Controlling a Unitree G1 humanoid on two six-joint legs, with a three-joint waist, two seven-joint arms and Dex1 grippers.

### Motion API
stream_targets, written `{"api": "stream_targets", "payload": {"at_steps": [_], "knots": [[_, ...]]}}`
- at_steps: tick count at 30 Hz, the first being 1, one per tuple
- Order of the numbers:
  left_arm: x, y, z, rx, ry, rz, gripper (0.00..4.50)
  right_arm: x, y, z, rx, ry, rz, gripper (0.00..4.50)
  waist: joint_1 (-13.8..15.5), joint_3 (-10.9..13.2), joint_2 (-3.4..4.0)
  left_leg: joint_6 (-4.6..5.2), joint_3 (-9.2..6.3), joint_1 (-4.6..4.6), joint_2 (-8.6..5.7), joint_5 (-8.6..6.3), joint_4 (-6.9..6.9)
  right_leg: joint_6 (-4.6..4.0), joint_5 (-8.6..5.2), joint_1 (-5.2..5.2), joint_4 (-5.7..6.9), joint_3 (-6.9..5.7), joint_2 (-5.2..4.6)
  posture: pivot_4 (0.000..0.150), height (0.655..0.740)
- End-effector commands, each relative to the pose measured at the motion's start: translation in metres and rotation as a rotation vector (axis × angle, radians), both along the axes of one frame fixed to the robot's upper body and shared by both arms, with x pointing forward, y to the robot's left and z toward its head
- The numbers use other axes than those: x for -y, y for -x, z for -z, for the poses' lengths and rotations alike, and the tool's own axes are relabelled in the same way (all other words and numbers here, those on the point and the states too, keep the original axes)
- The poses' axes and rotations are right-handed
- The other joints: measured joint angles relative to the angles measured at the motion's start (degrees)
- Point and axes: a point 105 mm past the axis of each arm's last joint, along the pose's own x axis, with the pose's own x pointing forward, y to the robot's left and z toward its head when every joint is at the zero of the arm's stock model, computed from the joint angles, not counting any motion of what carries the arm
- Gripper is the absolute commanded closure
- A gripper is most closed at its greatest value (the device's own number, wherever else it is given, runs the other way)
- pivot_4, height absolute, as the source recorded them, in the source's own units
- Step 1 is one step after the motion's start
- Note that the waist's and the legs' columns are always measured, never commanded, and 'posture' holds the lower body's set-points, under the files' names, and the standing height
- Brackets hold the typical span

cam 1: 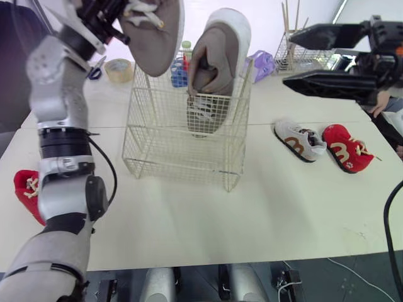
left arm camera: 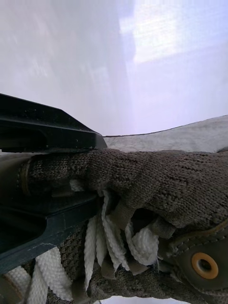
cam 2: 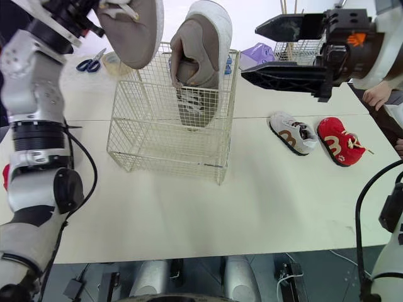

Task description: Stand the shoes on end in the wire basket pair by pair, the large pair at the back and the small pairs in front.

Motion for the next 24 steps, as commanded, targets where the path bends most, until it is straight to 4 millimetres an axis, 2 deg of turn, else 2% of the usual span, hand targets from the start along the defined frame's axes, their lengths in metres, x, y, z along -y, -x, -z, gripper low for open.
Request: {"api": "stream_targets", "payload": {"at_steps": [1,9,16,24], "knots": [[-0.004,0.009,-0.025,0.135,0.02,-0.031,3.74,0.002,0.013,-0.011,0.062,-0.015,0.017,0.0,0.1,0.0,0.0,0.0,0.02,-0.01,0.0,0.0,0.01,0.0,0.0,0.0,-0.01,0.0,-0.02,0.15,0.74],[0.02,-0.002,0.003,0.135,0.03,0.005,3.74,0.004,0.013,0.001,0.009,0.004,0.079,0.0,0.9,0.0,-0.04,0.07,-0.03,-0.1,-0.05,-0.05,0.12,0.03,0.04,0.09,-0.1,0.01,-0.08,0.15,0.74],[0.041,-0.007,0.013,0.148,0.005,0.006,3.74,-0.001,0.01,0.005,0.006,-0.019,0.075,0.0,0.7,0.0,-0.04,0.09,-0.05,-0.07,-0.04,-0.05,0.13,0.06,0.06,0.1,-0.11,0.01,-0.05,0.15,0.74],[0.035,-0.02,0.059,0.037,-0.023,-0.029,3.74,-0.003,0.011,0.005,0.003,-0.039,0.062,0.0,0.7,0.0,-0.04,0.09,-0.04,-0.06,-0.04,-0.05,0.13,0.06,0.06,0.09,-0.1,0.02,-0.06,0.15,0.74]]}}
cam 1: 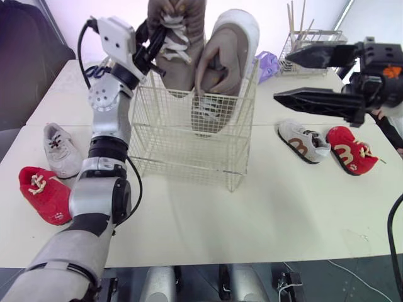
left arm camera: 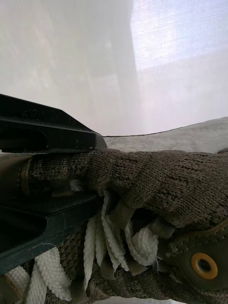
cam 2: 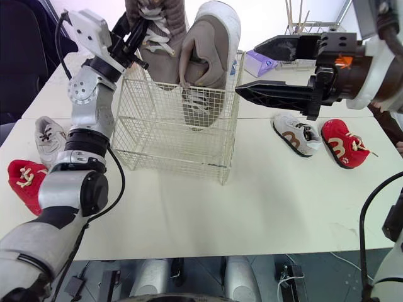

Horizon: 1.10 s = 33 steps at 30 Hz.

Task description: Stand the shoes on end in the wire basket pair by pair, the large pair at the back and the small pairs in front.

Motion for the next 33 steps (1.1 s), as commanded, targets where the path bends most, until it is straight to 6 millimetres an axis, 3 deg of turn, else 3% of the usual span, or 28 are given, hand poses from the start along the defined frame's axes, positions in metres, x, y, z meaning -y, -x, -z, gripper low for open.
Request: {"api": "stream_targets", "payload": {"at_steps": [1,4,7,12,21,26,30,33], "knots": [[-0.006,0.003,0.003,0.015,0.002,-0.016,3.74,0.0,0.007,-0.008,0.046,-0.031,-0.02,0.0,0.0,0.0,0.0,0.0,-0.01,0.0,0.0,0.0,0.0,0.0,0.0,0.0,0.0,0.0,0.0,0.15,0.74],[-0.009,0.002,0.013,-0.018,0.006,-0.016,3.74,-0.002,0.007,-0.004,0.028,-0.043,-0.029,0.0,0.2,0.0,0.01,0.0,-0.04,0.02,0.0,0.0,0.01,0.0,0.0,0.04,0.02,-0.01,0.0,0.15,0.74],[-0.01,0.003,0.019,-0.043,0.004,-0.003,2.56,-0.004,0.005,0.002,0.012,-0.05,-0.03,0.0,0.2,0.0,0.01,0.0,-0.06,0.05,0.0,0.0,0.02,0.0,0.0,0.1,0.02,-0.02,-0.02,0.15,0.74],[-0.014,0.011,0.015,-0.05,-0.003,0.017,0.12,-0.003,0.0,0.015,-0.021,-0.047,-0.006,0.0,0.1,0.0,0.01,0.0,-0.09,0.06,-0.01,0.0,0.03,0.0,0.0,0.12,0.04,-0.03,-0.02,0.15,0.74],[-0.03,0.041,0.002,-0.063,-0.057,0.029,0.12,0.002,-0.004,0.021,-0.023,-0.067,0.006,0.0,-0.1,0.0,0.01,0.0,-0.09,0.06,0.01,0.0,0.01,0.0,0.0,0.1,0.02,-0.03,0.01,0.15,0.74],[-0.035,0.055,0.009,-0.144,-0.061,0.059,0.12,0.002,-0.008,0.023,-0.023,-0.085,0.002,0.0,0.0,0.0,0.01,0.0,-0.09,0.06,0.02,0.0,0.0,0.0,0.0,0.09,0.02,-0.02,0.01,0.15,0.74],[-0.041,0.054,0.022,-0.237,-0.027,0.061,0.12,0.002,-0.012,0.025,-0.023,-0.093,-0.002,0.0,0.1,0.0,0.02,0.0,-0.1,0.11,0.01,0.0,0.02,0.0,0.0,0.16,0.03,-0.03,0.01,0.15,0.74],[-0.05,0.057,0.018,-0.258,0.02,0.06,0.12,0.002,-0.012,0.025,-0.022,-0.097,-0.009,0.0,0.0,0.0,0.02,0.0,-0.1,0.1,0.01,0.0,0.02,0.0,0.0,0.16,0.02,-0.03,0.01,0.15,0.74]]}}
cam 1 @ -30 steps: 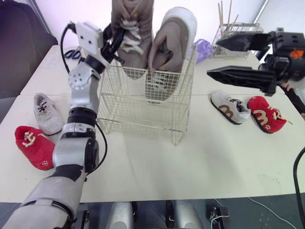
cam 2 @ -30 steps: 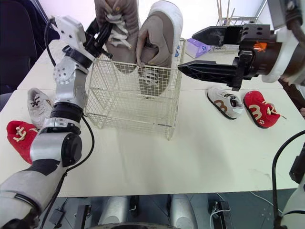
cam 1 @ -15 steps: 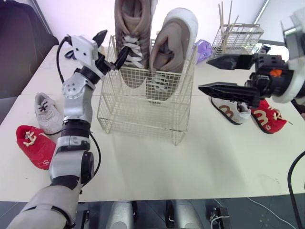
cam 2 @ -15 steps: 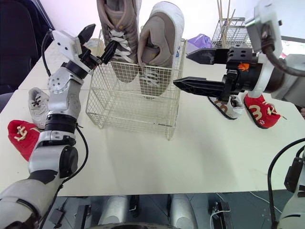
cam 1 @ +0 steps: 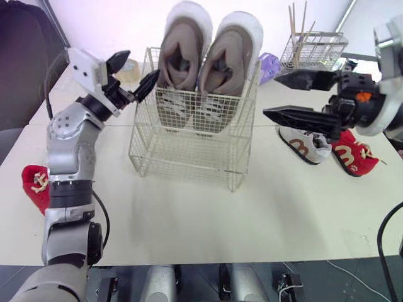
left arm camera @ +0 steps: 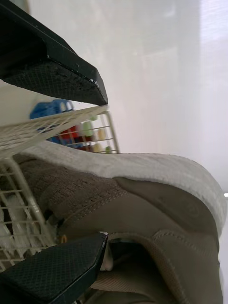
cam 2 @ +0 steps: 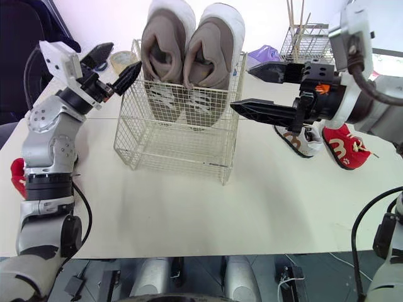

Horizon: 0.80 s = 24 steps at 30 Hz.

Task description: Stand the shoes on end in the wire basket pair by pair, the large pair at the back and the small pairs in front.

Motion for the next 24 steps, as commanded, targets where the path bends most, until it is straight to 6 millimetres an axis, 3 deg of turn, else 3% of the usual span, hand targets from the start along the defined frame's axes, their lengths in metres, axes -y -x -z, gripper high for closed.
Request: {"api": "stream_targets", "payload": {"at_steps": [1,6,10,12,14,16,19,24], "knots": [[-0.014,0.013,-0.024,0.026,0.062,-0.005,0.12,0.002,0.002,-0.007,0.04,-0.016,-0.005,0.0,-0.1,0.0,0.0,0.0,0.0,0.0,0.0,0.0,0.0,0.0,0.0,0.0,0.0,0.0,0.0,0.15,0.74],[-0.034,0.032,-0.025,-0.158,0.095,0.0,0.12,0.001,0.004,-0.001,0.026,-0.005,-0.032,0.0,-0.6,0.0,0.01,0.0,-0.01,0.02,0.04,0.0,-0.04,0.0,-0.01,-0.02,-0.01,0.01,0.02,0.15,0.74],[-0.045,0.064,-0.037,-0.225,0.12,0.082,0.04,0.01,-0.009,-0.003,0.06,-0.063,0.002,0.0,-1.1,0.0,0.0,0.0,0.0,0.04,0.04,0.0,-0.06,0.01,-0.01,-0.02,-0.01,0.02,0.01,0.15,0.74],[-0.051,0.086,-0.026,-0.317,0.054,0.093,0.04,0.019,-0.023,-0.001,0.05,-0.099,0.054,0.0,-1.3,0.0,-0.01,-0.01,-0.01,0.02,0.03,0.0,-0.05,0.01,-0.01,-0.01,-0.01,0.01,-0.01,0.15,0.74],[-0.05,0.105,0.001,-0.445,-0.093,0.06,0.04,0.03,-0.04,0.004,0.046,-0.122,0.144,0.0,-1.6,0.0,0.02,-0.01,-0.01,0.04,0.03,0.0,-0.06,0.01,-0.01,-0.01,-0.04,0.07,-0.03,0.15,0.74],[-0.042,0.118,0.019,-0.512,-0.19,0.055,0.04,0.042,-0.052,0.006,0.06,-0.13,0.224,0.0,-1.5,0.0,0.07,-0.01,0.02,0.09,0.02,-0.01,-0.1,0.0,-0.01,-0.03,-0.07,0.16,-0.05,0.15,0.74],[-0.005,0.142,0.035,-0.491,-0.348,0.139,0.04,0.059,-0.065,0.007,0.144,-0.196,0.336,0.0,-0.9,0.0,0.06,-0.03,0.03,0.06,0.01,-0.01,-0.1,-0.03,-0.03,-0.02,-0.06,0.07,-0.04,0.15,0.74],[0.045,0.167,0.038,-0.475,-0.282,0.421,0.04,0.079,-0.056,0.047,0.049,-0.001,0.391,0.0,0.3,0.0,0.1,-0.04,0.0,0.06,-0.02,0.0,-0.07,-0.05,-0.02,0.04,-0.06,0.09,-0.1,0.15,0.74]]}}
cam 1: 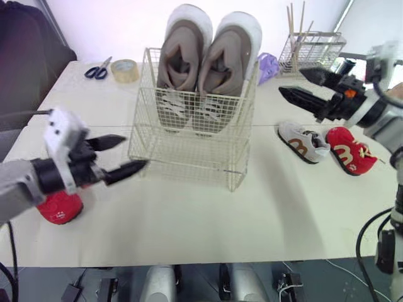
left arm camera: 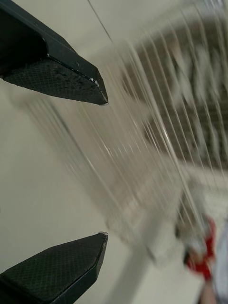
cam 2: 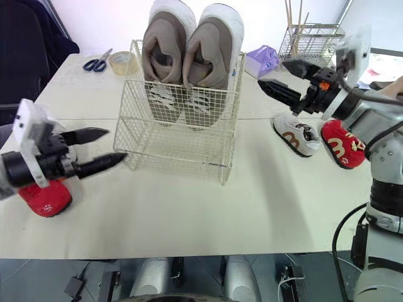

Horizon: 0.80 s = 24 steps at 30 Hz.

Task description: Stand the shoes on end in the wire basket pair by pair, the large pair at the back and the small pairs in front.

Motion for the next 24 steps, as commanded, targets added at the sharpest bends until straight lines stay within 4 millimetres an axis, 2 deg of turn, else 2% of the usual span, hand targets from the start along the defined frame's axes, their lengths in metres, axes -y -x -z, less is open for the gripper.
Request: {"api": "stream_targets", "payload": {"at_steps": [1,4,6,8,12,18,22,24], "knots": [[0.029,0.016,0.005,-0.03,0.054,0.158,0.04,0.021,0.012,0.0,0.02,0.084,0.066,0.0,-0.2,0.0,0.05,0.0,0.02,0.02,-0.02,0.0,0.0,0.0,0.0,0.01,0.0,0.01,0.0,0.15,0.74],[0.051,0.027,0.019,-0.114,0.081,0.308,0.04,0.055,0.023,0.019,0.012,0.092,0.211,0.0,-0.2,0.0,0.05,0.01,0.02,0.08,-0.04,0.0,0.01,0.0,0.0,0.09,0.0,0.03,0.05,0.15,0.74],[0.059,0.031,0.018,-0.144,0.13,0.376,0.04,0.072,0.028,0.032,0.001,0.092,0.302,0.0,-0.3,-0.1,0.09,0.01,-0.01,0.08,-0.04,0.0,0.01,0.01,0.0,0.1,0.0,0.02,0.09,0.15,0.74],[0.065,0.034,0.018,-0.158,0.144,0.43,0.04,0.09,0.037,0.054,-0.032,0.109,0.391,0.0,-0.3,-0.1,0.15,0.01,0.0,0.11,-0.05,0.0,0.02,0.01,0.01,0.1,0.02,0.03,0.09,0.15,0.74],[0.068,0.035,0.018,-0.163,0.123,0.466,0.04,0.097,0.047,0.097,-0.098,0.074,0.473,0.0,-0.4,-0.1,0.18,0.01,-0.02,0.21,-0.05,0.0,0.01,0.02,0.0,0.19,0.02,0.03,0.13,0.15,0.74],[0.067,0.031,0.017,-0.159,0.112,0.449,0.04,0.109,0.032,0.135,-0.134,0.012,0.556,0.0,-0.7,-0.3,0.43,0.01,0.04,0.4,-0.06,0.0,0.01,-0.11,-0.07,0.3,0.0,0.14,0.14,0.15,0.74],[0.064,0.032,0.016,-0.168,0.102,0.43,0.04,0.124,0.005,0.149,-0.151,-0.021,0.594,0.0,-0.8,-0.2,0.45,0.02,0.03,1.01,-0.06,-0.01,-0.09,-0.22,-0.14,0.9,-0.23,0.12,0.14,0.15,0.74],[0.063,0.031,0.016,-0.168,0.093,0.411,0.04,0.123,-0.005,0.156,-0.176,-0.029,0.569,0.0,-0.7,-0.2,0.48,0.02,0.04,1.06,-0.06,-0.02,-0.14,-0.23,-0.14,1.0,-0.38,0.12,0.14,0.15,0.74]]}}
